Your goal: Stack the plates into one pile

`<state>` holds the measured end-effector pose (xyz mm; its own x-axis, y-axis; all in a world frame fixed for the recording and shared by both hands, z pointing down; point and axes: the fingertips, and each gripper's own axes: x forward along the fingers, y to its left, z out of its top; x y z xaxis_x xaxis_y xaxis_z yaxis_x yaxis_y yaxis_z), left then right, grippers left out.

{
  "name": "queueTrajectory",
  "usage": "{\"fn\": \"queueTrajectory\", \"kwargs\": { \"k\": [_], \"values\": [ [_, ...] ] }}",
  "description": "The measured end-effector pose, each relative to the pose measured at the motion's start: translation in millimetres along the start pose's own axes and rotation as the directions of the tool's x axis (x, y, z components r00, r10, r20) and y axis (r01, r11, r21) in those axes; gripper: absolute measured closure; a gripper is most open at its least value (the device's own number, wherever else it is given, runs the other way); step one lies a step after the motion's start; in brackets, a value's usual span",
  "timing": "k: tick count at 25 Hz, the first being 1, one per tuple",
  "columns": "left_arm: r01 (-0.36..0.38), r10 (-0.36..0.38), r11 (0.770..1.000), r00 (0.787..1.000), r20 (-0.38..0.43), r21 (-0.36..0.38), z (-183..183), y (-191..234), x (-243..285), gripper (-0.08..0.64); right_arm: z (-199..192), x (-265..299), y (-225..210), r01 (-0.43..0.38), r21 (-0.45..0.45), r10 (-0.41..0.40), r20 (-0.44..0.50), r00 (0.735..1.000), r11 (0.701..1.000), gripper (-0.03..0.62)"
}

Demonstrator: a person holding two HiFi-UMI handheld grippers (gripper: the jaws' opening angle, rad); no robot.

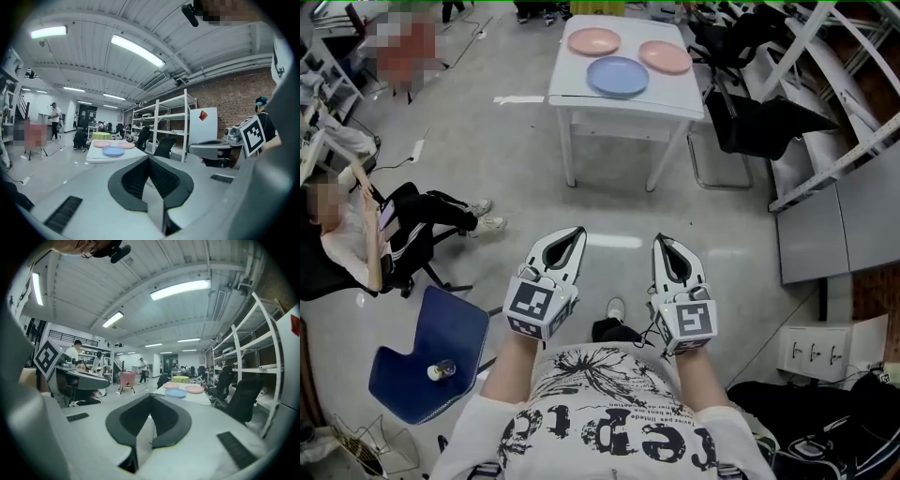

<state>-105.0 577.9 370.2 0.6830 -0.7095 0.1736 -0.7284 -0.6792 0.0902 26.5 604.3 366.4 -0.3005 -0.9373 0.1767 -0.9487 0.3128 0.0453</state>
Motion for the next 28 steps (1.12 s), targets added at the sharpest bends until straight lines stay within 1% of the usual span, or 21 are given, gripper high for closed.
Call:
{"fn": "queueTrajectory", "kwargs": {
  "k": [5,9,11,13,15,17,22,25,28],
  "values": [
    [-0.018,0.018,1.000,1.000,0.005,0.020,15.1,5.4,69.9,0.558,4.8,45.3,-71.3,-0.018,0.023,0.018,0.007,1.000,1.000,0.584],
    [-0.047,0.047,0.999,0.999,0.017,0.017,27.2,18.7,117.0,0.558,9.3,82.9,-110.4,-0.049,0.011,0.049,0.007,0.999,0.999,0.584],
    [-0.060,0.060,0.998,0.998,0.019,0.004,29.8,26.3,136.1,0.558,11.7,98.8,-126.5,-0.055,0.033,0.054,0.011,0.998,0.998,0.584],
    [-0.061,0.061,0.998,0.998,0.014,0.003,32.7,32.4,153.0,0.558,13.5,113.7,-141.3,-0.060,0.074,0.060,0.011,0.998,0.995,0.584],
    [-0.062,0.061,0.998,0.998,0.012,0.015,36.4,38.9,164.5,0.558,16.0,126.2,-151.4,-0.065,0.084,0.065,0.007,0.998,0.994,0.584],
    [-0.072,0.072,0.997,0.997,0.016,0.024,40.6,50.1,173.8,0.558,19.9,139.2,-160.2,-0.057,0.072,0.057,0.008,0.998,0.996,0.584],
    [-0.079,0.079,0.997,0.997,0.016,0.013,47.7,86.7,204.3,0.558,21.1,181.2,-177.1,-0.033,0.074,0.033,-0.002,0.999,0.997,0.584],
    [-0.054,0.054,0.999,0.998,0.034,0.006,61.6,112.6,232.0,0.558,28.6,218.7,-183.6,-0.015,0.068,0.014,0.005,1.000,0.998,0.584],
    [-0.025,0.025,1.000,0.999,0.045,0.015,77.1,143.3,262.0,0.558,40.9,260.8,-188.6,0.001,0.065,-0.002,0.011,1.000,0.998,0.584]
  ]
}}
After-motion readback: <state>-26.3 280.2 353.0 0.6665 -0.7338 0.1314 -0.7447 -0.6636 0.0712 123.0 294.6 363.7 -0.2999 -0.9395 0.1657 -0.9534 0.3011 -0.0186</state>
